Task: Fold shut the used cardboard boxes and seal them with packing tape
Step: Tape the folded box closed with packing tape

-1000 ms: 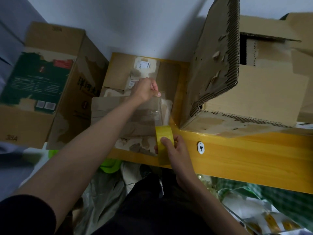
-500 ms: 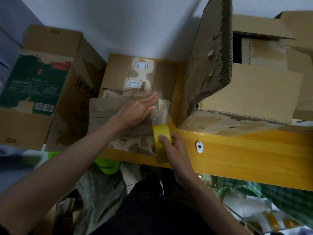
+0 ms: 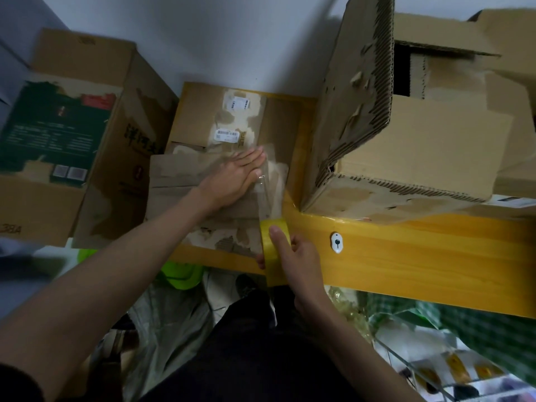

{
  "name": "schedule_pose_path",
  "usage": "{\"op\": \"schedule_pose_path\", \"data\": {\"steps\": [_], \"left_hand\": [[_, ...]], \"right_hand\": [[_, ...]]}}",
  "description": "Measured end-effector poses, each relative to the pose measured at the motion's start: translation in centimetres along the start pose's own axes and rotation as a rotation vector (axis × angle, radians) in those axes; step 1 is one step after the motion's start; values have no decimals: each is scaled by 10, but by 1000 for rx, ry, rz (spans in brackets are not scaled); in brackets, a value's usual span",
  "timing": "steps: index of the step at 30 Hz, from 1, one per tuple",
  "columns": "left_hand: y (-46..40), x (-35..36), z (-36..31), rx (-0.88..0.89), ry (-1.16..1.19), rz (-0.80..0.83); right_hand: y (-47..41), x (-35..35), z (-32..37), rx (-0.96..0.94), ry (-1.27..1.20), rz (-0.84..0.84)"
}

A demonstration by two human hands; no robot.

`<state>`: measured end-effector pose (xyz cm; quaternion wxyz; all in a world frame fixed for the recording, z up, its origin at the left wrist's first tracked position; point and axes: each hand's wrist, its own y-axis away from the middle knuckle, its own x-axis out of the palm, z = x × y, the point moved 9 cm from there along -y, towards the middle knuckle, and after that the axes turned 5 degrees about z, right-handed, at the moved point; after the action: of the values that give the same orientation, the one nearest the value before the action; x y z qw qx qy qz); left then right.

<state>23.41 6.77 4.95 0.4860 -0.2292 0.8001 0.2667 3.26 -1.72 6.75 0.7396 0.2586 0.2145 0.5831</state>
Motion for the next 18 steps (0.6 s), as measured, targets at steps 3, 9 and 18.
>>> {"op": "schedule_pose_path", "data": {"steps": [3, 9, 18], "left_hand": [[-1, -1, 0, -13, 27, -8], [-1, 2, 1, -31, 16, -3], [4, 11, -1, -52, -59, 56]], "right_hand": [[-1, 5, -9, 5, 14, -11], [-7, 9, -25, 30, -18, 29], [-18, 11, -46, 38, -60, 79]]}}
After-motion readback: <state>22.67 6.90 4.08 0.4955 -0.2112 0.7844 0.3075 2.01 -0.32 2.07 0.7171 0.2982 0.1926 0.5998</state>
